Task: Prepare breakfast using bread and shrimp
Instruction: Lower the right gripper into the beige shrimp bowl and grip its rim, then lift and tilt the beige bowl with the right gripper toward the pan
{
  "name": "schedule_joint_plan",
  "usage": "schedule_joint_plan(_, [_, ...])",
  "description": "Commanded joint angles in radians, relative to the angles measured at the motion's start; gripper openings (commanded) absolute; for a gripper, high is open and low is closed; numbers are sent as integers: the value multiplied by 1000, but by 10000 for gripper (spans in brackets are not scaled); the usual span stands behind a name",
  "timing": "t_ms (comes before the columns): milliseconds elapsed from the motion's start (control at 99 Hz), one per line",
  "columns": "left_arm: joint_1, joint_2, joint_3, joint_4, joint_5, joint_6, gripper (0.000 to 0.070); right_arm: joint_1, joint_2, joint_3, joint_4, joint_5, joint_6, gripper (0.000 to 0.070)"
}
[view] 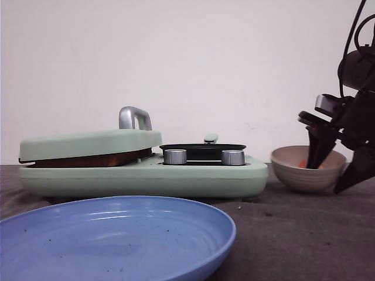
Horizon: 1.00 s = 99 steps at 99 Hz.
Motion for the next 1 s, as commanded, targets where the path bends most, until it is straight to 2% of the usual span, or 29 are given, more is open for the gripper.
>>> schedule_joint_plan(0, [-1,5,10,11,2,-3,503,4,22,16,10,-12,22,347])
schedule_joint_plan(333, [-1,5,10,-3,2,-2,503,4,22,16,11,1,25,347])
schedule_joint_plan(525, [-1,5,10,-5,2,-2,503,-2,21,16,20,78,28,347])
schedule_joint_plan(707, [-1,5,10,-4,2,-2,503,-24,21,16,58,53,79,347])
schedule_joint_plan(990, [-1,5,10,-4,2,-2,503,-65,21,16,117,58,135,347])
